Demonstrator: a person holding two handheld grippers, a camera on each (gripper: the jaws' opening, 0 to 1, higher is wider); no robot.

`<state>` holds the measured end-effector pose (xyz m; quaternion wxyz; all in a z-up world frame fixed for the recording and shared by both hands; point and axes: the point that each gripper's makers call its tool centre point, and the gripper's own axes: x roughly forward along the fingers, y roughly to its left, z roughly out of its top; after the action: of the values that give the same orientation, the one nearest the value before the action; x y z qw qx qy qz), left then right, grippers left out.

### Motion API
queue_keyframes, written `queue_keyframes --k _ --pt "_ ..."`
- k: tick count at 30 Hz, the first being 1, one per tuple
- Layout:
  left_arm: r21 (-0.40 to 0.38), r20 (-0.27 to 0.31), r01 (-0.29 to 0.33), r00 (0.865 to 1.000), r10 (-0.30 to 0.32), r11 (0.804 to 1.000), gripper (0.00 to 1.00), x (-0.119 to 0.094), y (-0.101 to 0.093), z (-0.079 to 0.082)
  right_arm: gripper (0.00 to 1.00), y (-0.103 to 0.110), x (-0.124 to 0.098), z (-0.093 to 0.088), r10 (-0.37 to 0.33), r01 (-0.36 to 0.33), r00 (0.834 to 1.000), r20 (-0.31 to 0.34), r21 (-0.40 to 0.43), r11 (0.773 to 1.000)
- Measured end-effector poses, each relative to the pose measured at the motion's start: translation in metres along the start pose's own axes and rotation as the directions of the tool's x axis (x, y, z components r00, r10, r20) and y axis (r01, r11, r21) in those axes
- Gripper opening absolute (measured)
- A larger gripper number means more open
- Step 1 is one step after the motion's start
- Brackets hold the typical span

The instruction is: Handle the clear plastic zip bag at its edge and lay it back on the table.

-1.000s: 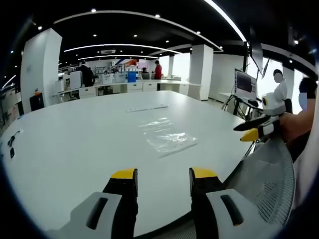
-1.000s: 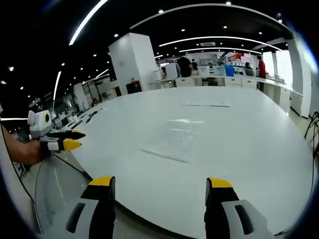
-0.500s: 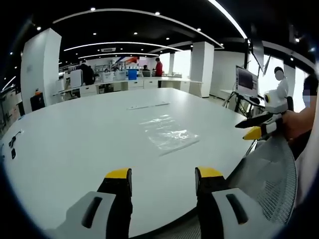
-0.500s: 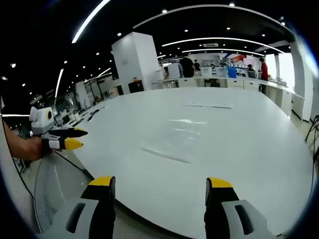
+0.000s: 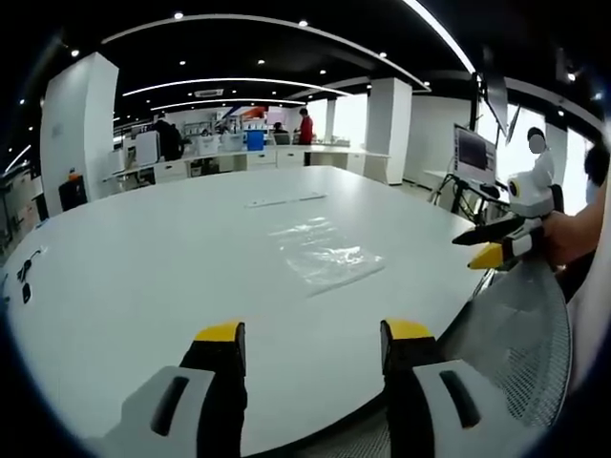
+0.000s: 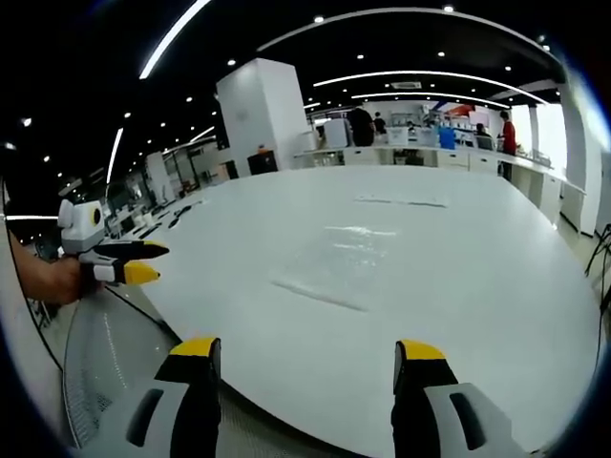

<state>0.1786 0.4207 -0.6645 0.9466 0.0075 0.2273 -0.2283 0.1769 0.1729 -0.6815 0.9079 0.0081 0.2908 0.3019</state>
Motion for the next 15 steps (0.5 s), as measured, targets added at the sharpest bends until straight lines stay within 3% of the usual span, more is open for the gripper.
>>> queue_keyframes --k 15 --pt "0.001 -0.014 -0.002 1.0 0.002 1.0 0.65 0.0017 0.0025 -0.0036 0.73 -0.0009 0.0007 -0.0014 -0.003 0.003 1.0 -0.006 0.001 1.0"
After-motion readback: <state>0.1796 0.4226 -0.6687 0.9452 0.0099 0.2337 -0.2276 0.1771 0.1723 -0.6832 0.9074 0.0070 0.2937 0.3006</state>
